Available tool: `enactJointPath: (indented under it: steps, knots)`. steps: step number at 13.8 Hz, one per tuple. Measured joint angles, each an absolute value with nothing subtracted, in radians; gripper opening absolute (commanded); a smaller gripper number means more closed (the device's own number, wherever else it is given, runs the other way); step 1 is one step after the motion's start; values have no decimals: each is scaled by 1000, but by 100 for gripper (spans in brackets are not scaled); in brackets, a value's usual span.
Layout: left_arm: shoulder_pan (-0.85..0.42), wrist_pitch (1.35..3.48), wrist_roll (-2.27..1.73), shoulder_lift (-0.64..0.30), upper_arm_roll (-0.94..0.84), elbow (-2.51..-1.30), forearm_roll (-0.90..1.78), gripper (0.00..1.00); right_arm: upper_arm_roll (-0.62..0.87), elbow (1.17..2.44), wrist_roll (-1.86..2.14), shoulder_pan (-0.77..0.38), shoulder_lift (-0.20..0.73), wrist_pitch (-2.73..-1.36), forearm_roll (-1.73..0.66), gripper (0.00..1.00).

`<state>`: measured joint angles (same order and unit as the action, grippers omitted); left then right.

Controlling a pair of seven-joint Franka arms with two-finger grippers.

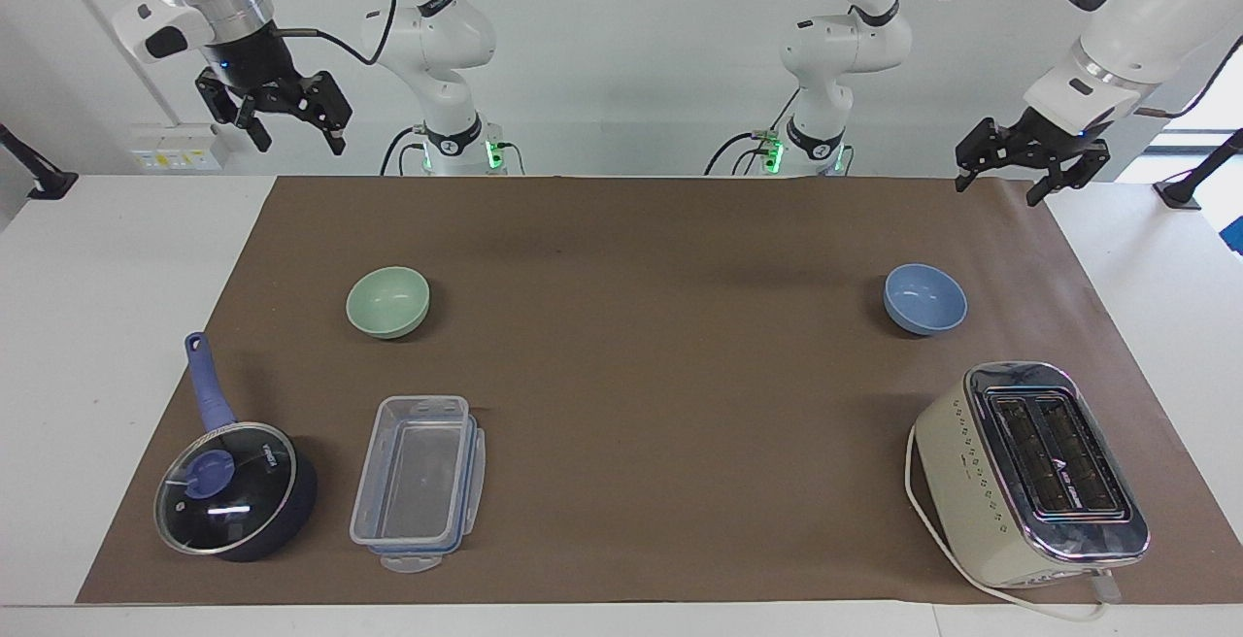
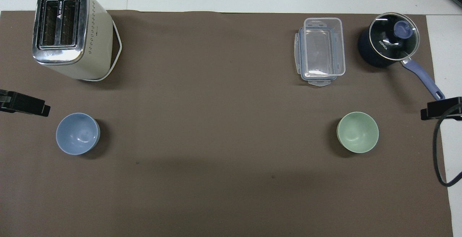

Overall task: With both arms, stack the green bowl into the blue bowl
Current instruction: 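Reach the left gripper to the rim of the pale blue bowl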

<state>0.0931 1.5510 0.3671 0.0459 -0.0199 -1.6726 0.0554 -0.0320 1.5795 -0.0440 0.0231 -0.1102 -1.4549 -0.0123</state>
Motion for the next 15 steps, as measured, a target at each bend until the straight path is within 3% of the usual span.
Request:
enactJointPath:
  steps: [5, 10, 15]
  knots:
    - [241, 1748, 614, 50, -15, -1889, 75, 100, -32, 1580, -44, 23, -110, -1455, -12, 100]
    - [258, 2010, 639, 46, -17, -2120, 119, 100, -32, 1580, -44, 23, -110, -1455, -12, 100]
    - [293, 2139, 716, -1, -16, -2181, 179, 100, -32, 1580, -44, 23, -110, -1454, -12, 100]
